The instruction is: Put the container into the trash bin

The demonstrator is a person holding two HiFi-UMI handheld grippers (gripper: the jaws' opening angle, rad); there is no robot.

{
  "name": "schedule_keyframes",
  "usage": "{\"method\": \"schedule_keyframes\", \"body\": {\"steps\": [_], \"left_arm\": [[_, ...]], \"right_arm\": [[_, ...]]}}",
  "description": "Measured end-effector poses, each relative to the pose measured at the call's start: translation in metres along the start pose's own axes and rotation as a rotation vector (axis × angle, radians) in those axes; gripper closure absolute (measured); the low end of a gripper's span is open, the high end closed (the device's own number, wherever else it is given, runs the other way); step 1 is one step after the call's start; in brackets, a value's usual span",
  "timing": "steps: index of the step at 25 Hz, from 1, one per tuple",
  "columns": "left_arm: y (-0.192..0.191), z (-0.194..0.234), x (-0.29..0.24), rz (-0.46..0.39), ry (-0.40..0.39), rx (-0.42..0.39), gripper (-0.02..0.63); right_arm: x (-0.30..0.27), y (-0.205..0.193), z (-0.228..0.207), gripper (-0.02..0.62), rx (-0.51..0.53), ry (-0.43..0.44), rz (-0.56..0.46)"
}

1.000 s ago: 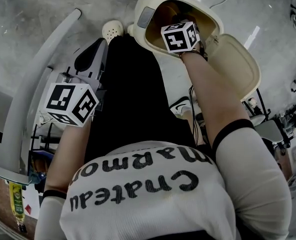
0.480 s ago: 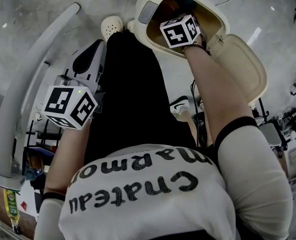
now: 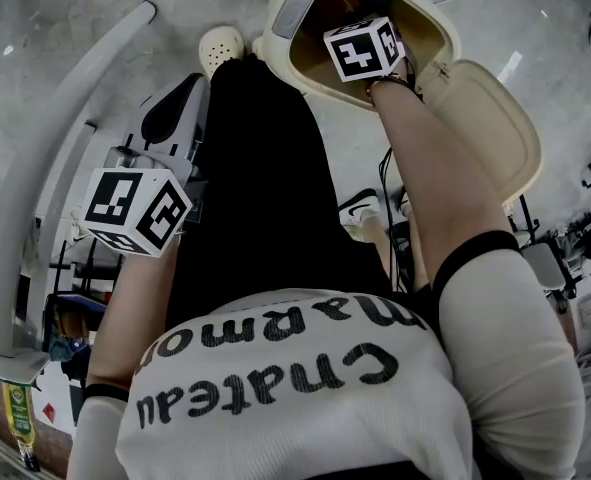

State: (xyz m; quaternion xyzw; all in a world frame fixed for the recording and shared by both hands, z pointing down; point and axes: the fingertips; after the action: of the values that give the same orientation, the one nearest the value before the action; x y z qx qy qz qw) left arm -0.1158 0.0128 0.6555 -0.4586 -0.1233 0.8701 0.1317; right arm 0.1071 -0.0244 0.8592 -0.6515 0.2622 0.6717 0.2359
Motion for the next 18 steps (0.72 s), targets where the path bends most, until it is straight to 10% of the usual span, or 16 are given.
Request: {"method": "schedule_keyframes", "body": {"steps": [18], "left_arm": [[0.010,-0.036,0.041,-0.092,0.003,0.003,0.583]], "right_arm": [[0.060,-0.004,-0.011,0.555,-0.133,-0.014,-0.024]]}}
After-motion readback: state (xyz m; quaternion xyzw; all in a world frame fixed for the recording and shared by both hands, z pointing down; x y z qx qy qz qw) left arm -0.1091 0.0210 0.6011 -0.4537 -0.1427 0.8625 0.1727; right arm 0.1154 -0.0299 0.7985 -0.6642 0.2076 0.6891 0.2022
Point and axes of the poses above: the fingertips, and each gripper's own axes: x backward along the fingers, z to its left, y out of its top, and after that the axes turned 5 degrees about z, right-handed
